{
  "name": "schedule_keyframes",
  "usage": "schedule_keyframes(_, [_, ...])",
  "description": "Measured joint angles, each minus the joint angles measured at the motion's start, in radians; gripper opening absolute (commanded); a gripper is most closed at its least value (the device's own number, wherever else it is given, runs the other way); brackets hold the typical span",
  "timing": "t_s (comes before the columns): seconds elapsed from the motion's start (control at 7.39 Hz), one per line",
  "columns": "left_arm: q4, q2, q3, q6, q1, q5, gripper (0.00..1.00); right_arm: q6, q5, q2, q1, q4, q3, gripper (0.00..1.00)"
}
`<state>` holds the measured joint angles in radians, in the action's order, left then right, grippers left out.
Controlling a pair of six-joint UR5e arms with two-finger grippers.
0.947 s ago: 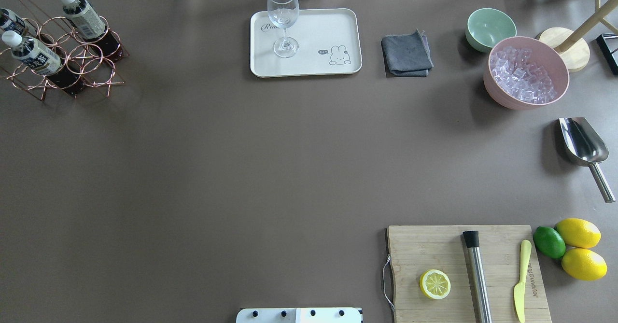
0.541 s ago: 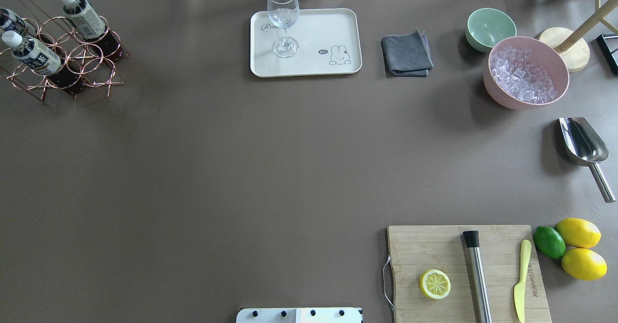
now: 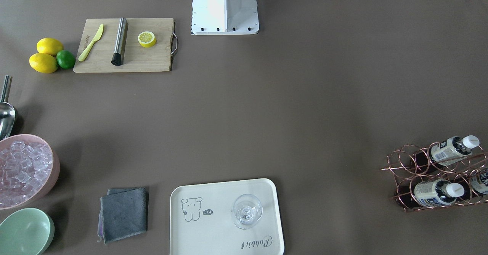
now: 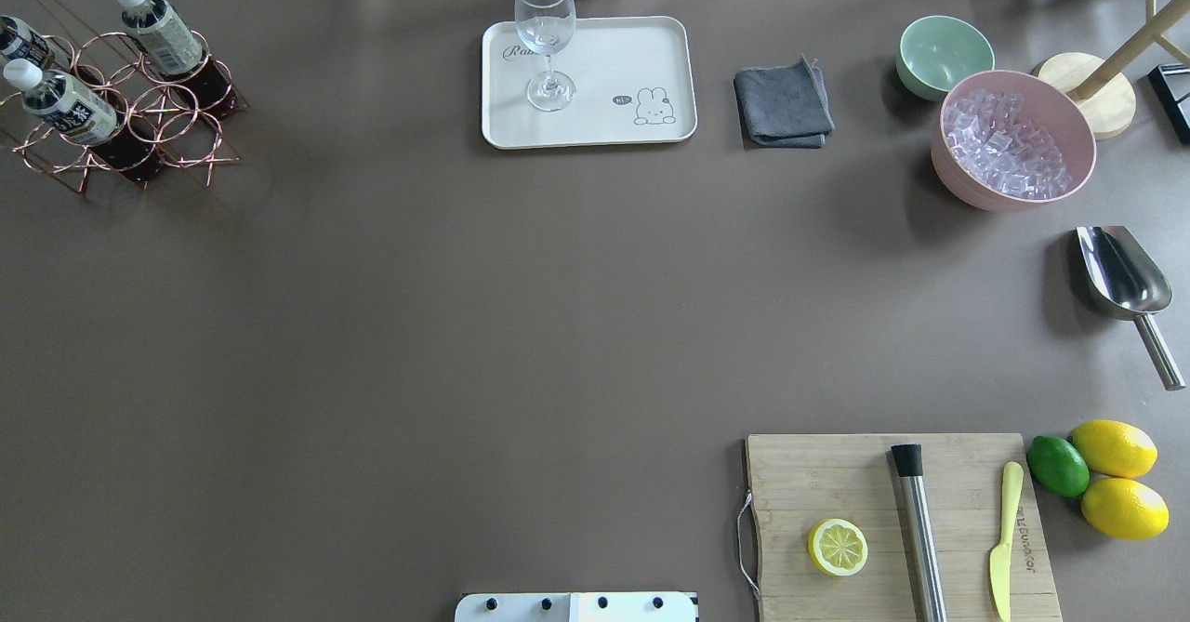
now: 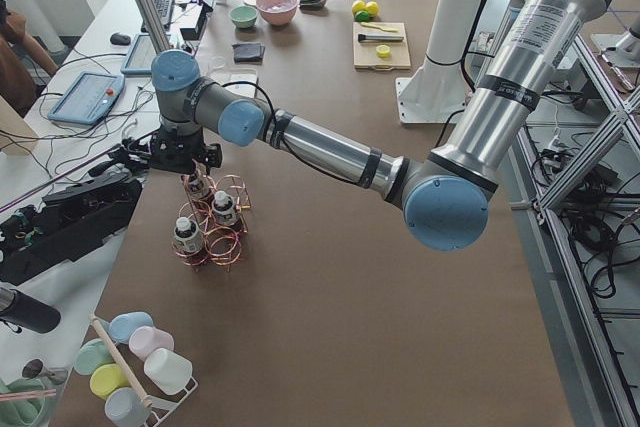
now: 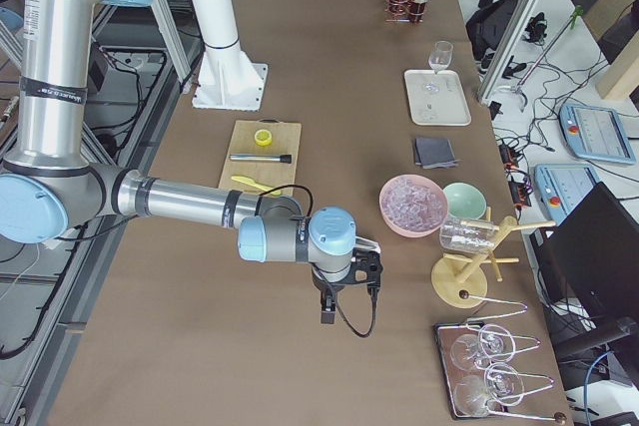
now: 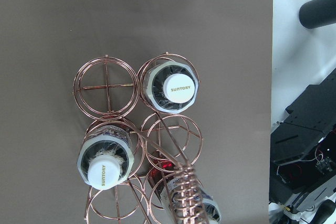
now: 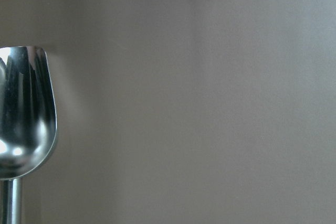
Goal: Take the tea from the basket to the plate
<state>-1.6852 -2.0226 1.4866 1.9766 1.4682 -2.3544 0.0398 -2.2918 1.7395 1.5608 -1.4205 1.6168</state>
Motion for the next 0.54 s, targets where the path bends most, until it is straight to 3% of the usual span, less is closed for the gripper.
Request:
schedule_keyframes(0.41, [-0.039, 0.009, -0.02, 0.01, -0.013, 0.003, 0.77, 0.0, 0.0, 0.0, 0.0, -0.001, 0.0, 1.0])
schedule_keyframes(0.54, [-0.042, 0.01, -0.019, 0.026, -0.02, 0.003, 0.54, 0.0, 0.0, 0.001, 0.0, -0.001, -0.001, 1.0])
